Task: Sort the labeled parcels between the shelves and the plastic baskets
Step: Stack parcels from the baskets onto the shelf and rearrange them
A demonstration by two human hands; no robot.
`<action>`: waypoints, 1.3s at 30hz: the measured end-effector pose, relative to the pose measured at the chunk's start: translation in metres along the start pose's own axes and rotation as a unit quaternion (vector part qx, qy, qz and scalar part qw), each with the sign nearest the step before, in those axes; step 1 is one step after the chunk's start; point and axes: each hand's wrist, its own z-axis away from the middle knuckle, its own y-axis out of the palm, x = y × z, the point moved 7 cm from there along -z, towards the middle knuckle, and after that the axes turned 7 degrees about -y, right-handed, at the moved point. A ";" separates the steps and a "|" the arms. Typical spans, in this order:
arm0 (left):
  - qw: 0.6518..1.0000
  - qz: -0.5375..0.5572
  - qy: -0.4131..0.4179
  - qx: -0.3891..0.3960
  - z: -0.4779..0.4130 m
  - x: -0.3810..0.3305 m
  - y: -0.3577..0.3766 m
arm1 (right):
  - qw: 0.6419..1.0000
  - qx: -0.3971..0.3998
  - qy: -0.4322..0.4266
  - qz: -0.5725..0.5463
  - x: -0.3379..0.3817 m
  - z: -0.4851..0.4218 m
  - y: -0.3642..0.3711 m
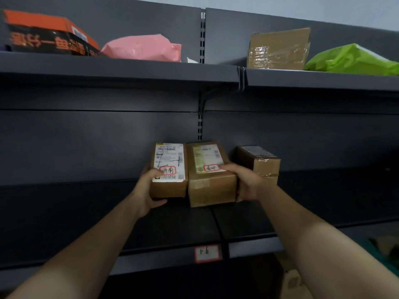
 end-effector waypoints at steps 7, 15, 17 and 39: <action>0.993 0.026 0.077 0.083 0.052 -0.014 -0.004 | 0.991 -0.025 -0.120 -0.053 0.007 0.063 0.022; 0.979 0.005 0.061 0.196 0.125 0.003 0.003 | 0.977 -0.170 -0.083 -0.099 -0.026 0.163 0.024; 0.972 -0.004 0.052 0.227 0.140 0.011 0.021 | 0.968 -0.221 -0.066 -0.098 -0.034 0.194 0.009; 0.855 -0.243 -0.204 0.411 0.325 0.365 0.361 | 0.805 -0.557 0.152 -0.135 -0.277 0.597 -0.250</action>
